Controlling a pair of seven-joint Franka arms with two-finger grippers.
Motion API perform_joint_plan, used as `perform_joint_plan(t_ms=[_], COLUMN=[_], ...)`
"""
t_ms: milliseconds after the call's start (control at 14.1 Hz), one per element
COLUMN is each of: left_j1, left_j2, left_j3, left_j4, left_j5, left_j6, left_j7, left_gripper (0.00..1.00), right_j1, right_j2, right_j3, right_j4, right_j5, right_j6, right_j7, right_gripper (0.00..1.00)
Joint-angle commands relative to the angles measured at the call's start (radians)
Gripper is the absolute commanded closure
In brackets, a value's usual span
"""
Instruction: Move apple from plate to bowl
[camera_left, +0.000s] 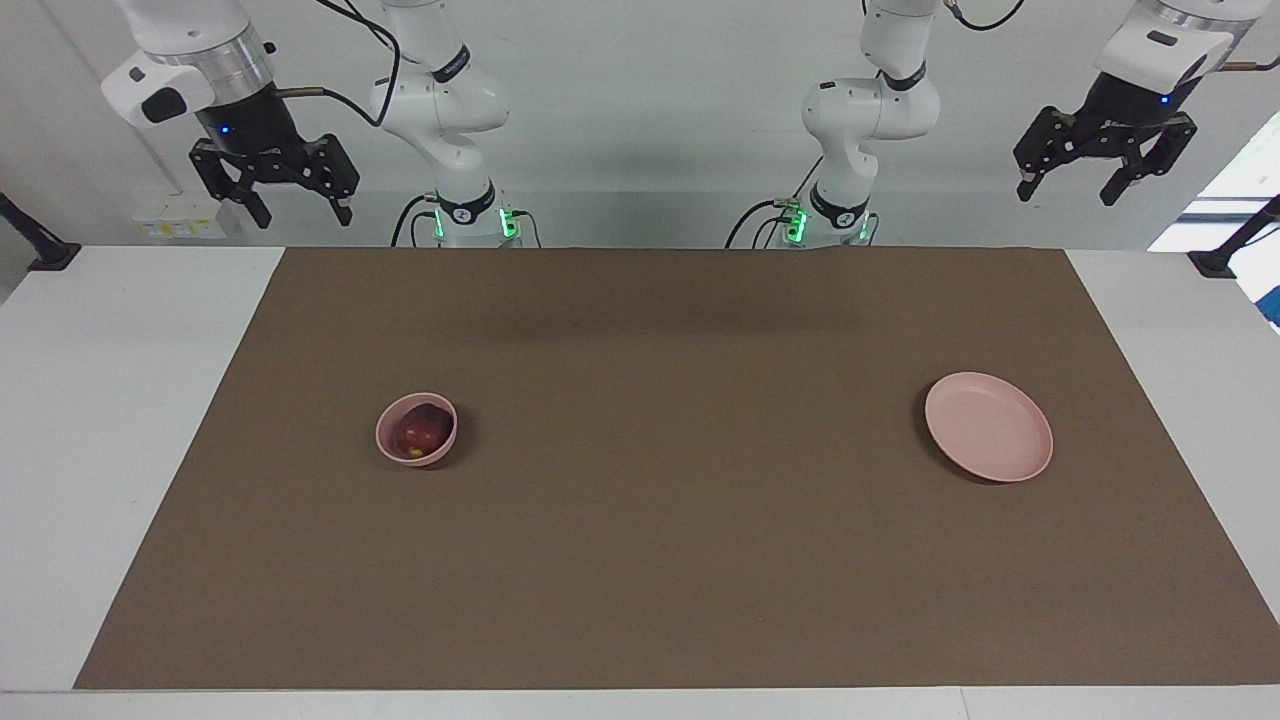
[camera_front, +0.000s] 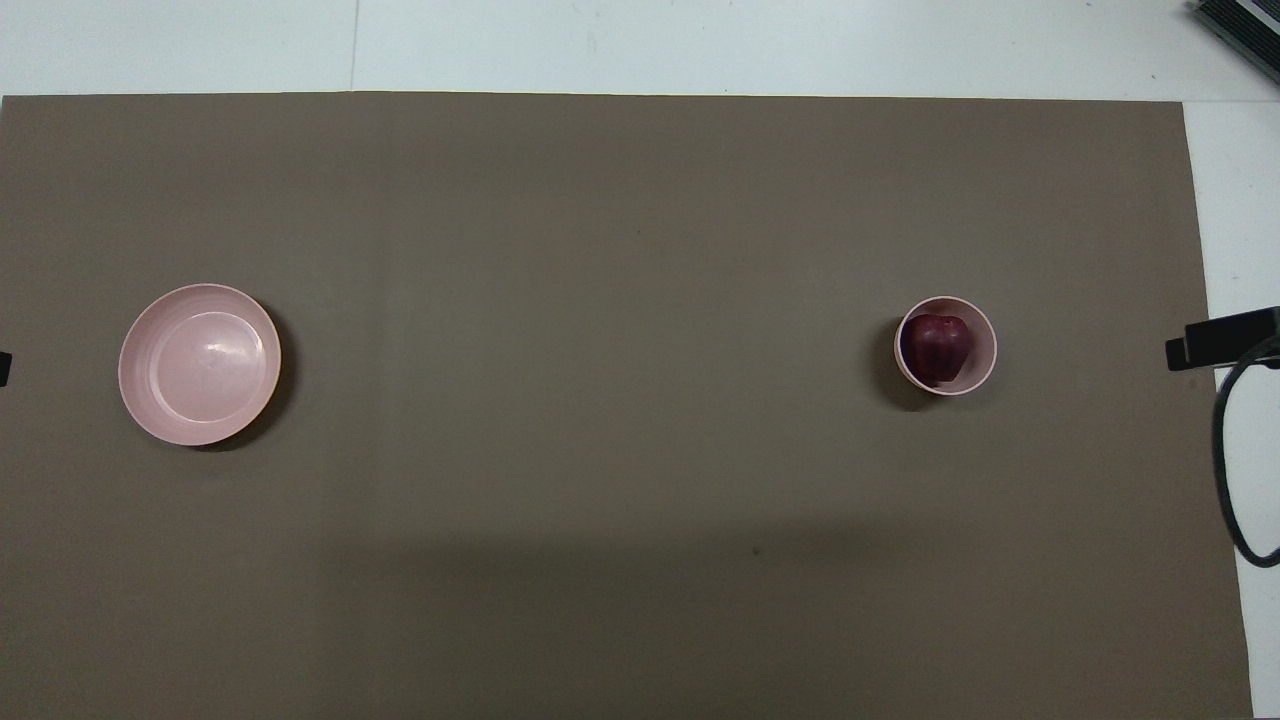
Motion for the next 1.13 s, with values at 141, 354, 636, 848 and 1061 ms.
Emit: perform_joint_plan(t_ms=[141,354,636,848,1061], left_j1=[-0.012,-0.012,-0.012,-0.012,-0.012], left_j2=[-0.020,-0.020,-0.020,-0.020,-0.020], left_j3=[0.011,0.011,0.008,0.008,0.008], left_j4=[-0.019,-0.019,-0.019,-0.019,-0.019], left_j5=[0.001,0.001,0.001,0.001,0.001], left_j6=[-0.009,-0.009,-0.009,-0.007,-0.009], left_j7=[-0.001,-0.003,-0.003,-0.001,-0.001], left_gripper=[0.00,0.00,0.00,0.00,0.00], right_j1=[-0.009,0.003,0.003,0.003,0.003], right_j2=[-0.007,-0.010,-0.010,-0.012,-0.012], right_j3=[0.007,0.015,0.018,0.018,0.018], right_j4=[0.005,0.000,0.000,0.000,-0.001], right_j5=[-0.017,-0.055,-0.054,-0.054,-0.054], right_j6=[-0.007,-0.007,-0.007,-0.010,-0.010], right_j7=[-0.032,-0.035,-0.033,-0.035,-0.038], right_gripper=[0.00,0.00,0.00,0.00,0.00])
